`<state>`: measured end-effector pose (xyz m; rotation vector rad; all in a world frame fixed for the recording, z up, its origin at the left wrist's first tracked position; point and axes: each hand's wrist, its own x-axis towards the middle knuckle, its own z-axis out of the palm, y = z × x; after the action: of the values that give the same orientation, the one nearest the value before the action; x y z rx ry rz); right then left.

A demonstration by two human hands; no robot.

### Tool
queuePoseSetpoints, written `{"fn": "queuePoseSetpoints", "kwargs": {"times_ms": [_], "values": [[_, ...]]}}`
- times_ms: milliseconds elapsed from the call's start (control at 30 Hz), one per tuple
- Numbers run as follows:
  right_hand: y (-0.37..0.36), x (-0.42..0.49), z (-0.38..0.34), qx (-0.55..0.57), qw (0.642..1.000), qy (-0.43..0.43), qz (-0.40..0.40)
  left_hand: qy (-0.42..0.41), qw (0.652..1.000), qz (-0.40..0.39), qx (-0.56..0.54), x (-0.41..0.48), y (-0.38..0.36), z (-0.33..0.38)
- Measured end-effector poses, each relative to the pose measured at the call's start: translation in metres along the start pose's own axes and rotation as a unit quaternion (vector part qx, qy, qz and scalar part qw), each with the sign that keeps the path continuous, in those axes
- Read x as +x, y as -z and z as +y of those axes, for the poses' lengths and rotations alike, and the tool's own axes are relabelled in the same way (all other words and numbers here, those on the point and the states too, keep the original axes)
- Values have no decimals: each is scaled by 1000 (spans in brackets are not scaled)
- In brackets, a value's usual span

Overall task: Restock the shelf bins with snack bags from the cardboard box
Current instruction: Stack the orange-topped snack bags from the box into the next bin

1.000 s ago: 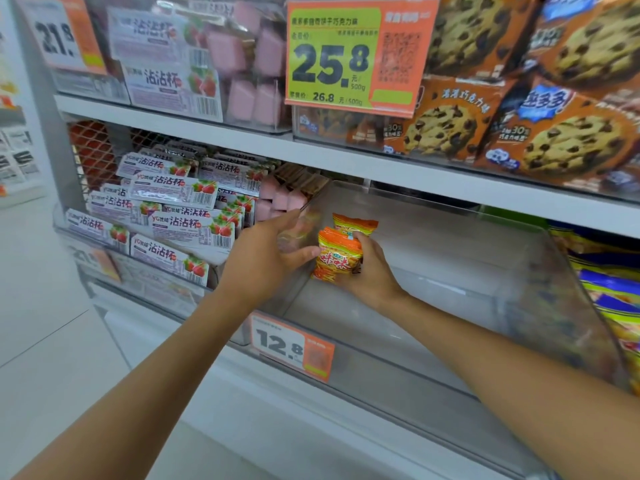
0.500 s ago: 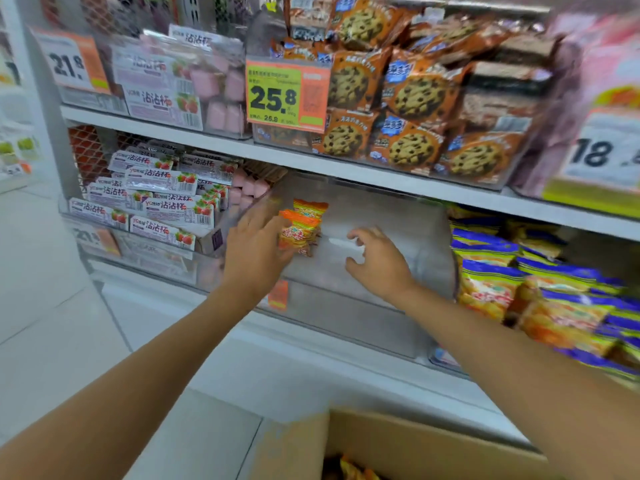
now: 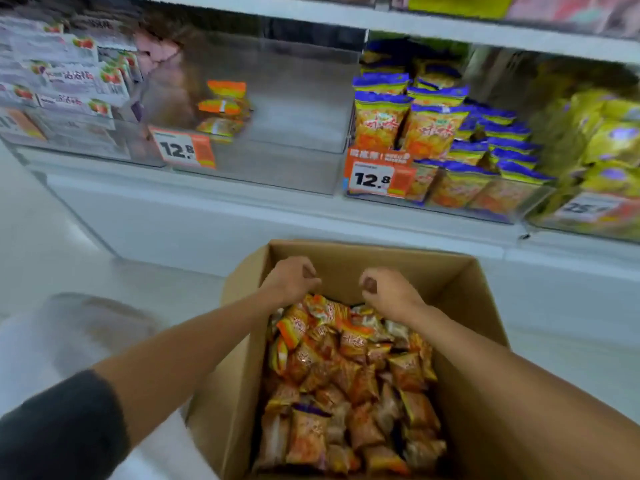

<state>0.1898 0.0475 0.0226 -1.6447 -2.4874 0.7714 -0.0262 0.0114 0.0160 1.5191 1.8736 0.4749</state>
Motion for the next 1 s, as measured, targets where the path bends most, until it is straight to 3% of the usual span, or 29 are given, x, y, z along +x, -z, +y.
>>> {"fn": "queuePoseSetpoints", "kwargs": {"times_ms": [100, 300, 400, 467, 633, 733, 867, 1000], "values": [[-37, -14, 46, 39, 996, -64, -52, 51, 994, -51, 79, 7, -37, -24], [-89, -25, 101, 141, 980, -120, -73, 96, 954, -124, 257, 13, -85, -60], [-110, -22, 114, 160, 975, -130, -82, 75, 930, -90, 349, 10, -98, -66], [-122, -17, 117, 164, 974, -139, -73, 66, 930, -70, 354, 9, -102, -66], [-147, -2, 106, 155, 971, -151, -99, 41, 981, -37, 185, 3, -97, -60], [-166, 1, 101, 103, 973, -155, -133, 91, 995, -25, 40, -7, -94, -55], [-186, -3, 99, 45, 985, -141, -83, 180, 979, 2, -93, -18, -90, -52], [-183, -12, 100, 136, 979, -127, -79, 248, 935, -25, -253, -26, -82, -46]]}}
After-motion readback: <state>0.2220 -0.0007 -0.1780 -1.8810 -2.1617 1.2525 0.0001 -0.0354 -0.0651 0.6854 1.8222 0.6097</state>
